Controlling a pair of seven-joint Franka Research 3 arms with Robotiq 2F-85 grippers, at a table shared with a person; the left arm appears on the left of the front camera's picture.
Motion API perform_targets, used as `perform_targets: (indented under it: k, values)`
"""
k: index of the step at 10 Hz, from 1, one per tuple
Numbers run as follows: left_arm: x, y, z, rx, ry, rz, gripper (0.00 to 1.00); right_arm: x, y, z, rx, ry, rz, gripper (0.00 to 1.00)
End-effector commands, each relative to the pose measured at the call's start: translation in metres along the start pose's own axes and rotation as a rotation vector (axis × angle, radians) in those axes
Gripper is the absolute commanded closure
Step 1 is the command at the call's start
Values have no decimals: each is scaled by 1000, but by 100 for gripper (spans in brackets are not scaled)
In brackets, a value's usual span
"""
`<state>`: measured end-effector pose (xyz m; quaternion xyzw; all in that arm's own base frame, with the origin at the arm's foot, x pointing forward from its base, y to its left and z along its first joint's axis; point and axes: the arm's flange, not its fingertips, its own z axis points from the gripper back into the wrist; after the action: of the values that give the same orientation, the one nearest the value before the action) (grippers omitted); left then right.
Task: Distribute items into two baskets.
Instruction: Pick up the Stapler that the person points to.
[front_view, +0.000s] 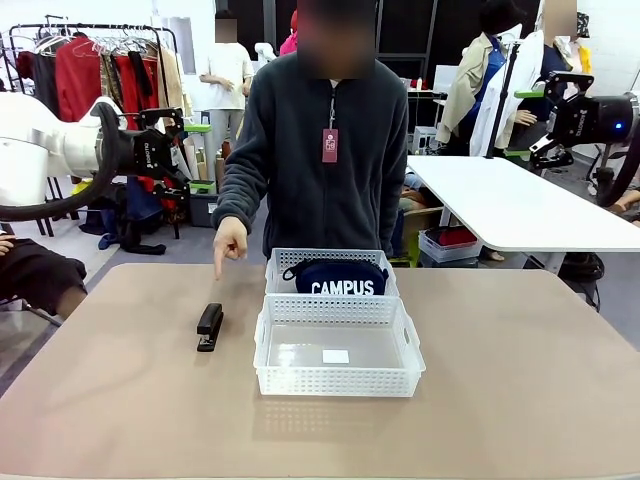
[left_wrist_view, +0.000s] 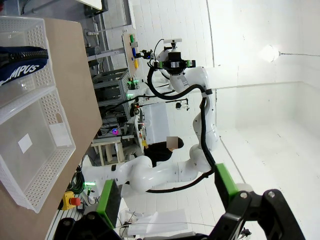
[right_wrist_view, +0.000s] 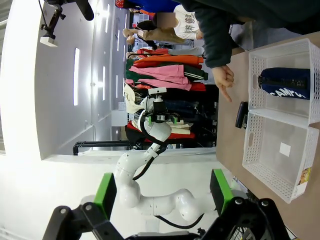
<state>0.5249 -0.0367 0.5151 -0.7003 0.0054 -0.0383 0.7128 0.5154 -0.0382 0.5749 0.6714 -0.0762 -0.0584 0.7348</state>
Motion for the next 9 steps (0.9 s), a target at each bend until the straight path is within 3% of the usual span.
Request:
perform_targets:
  k: [1,4,5,7,9]
  values:
    - [-1,-1,1,-2,-2,-1,0,-1,5,0,4,-13,7,0]
    - [0,0,0,0,0,0,0,-1,5,0,4,-13,7,0]
    - [0,-9,-3,27,20,51,0,-1,5,0,4,-13,7,0]
    - [4,-24,-9,158,49,141,0,-1,5,0,4,-13,7,0]
    - [5,-29,-19,408,27,146,0,-1,5,0,4,-13,7,0]
